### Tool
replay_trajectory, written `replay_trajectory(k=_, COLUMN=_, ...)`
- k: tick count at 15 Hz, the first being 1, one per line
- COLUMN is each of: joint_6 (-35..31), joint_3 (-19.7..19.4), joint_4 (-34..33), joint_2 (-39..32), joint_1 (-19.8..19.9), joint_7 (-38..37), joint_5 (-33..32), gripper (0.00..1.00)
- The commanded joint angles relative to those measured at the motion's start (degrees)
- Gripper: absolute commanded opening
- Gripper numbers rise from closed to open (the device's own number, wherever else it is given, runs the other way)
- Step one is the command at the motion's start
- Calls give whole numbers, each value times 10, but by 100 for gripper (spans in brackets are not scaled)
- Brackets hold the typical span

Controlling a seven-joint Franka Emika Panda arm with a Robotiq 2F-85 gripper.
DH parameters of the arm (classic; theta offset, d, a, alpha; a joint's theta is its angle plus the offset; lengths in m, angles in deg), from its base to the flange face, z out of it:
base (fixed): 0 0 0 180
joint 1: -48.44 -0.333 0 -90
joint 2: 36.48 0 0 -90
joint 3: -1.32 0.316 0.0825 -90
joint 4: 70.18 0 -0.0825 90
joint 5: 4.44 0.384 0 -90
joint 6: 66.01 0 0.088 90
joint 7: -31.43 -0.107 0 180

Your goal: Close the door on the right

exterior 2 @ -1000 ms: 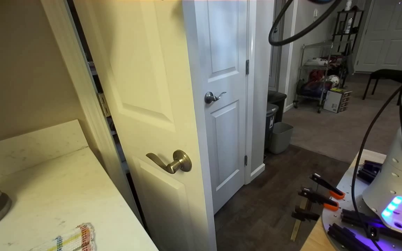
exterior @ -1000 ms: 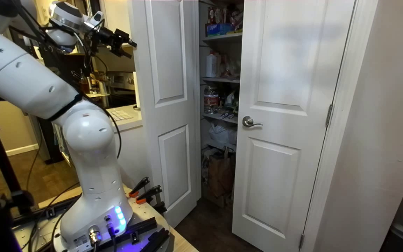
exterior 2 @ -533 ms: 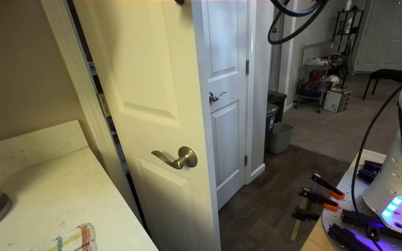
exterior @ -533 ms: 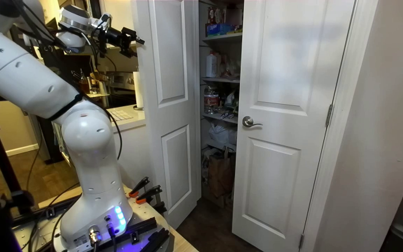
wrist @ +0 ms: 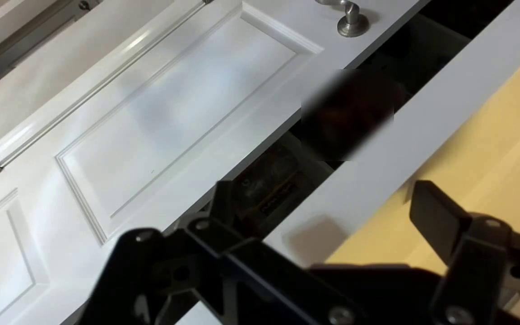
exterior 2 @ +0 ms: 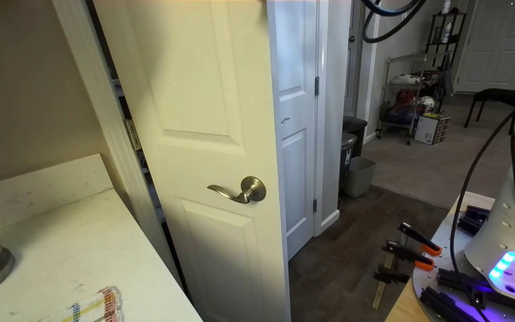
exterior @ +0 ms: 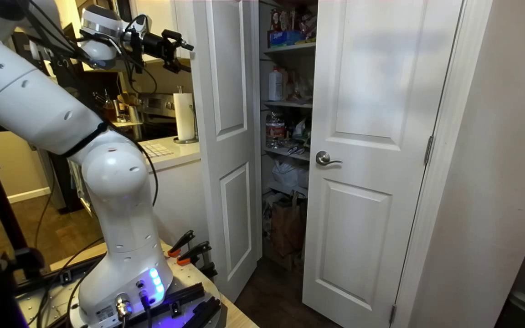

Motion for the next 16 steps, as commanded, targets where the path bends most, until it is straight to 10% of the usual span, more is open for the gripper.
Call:
replay_trajectory(k=1, joint_6=-3, joint_3=-18, joint_4=16, joint_2=-31, joint_1=-26, joint_7=-13, joint_5=-35, gripper=100)
replay_trajectory(k=16, joint_6=1, joint_3=-69, joint_4=50, joint_2=-79, joint_1=-100, joint_7=-82, joint_5=-56, gripper=100)
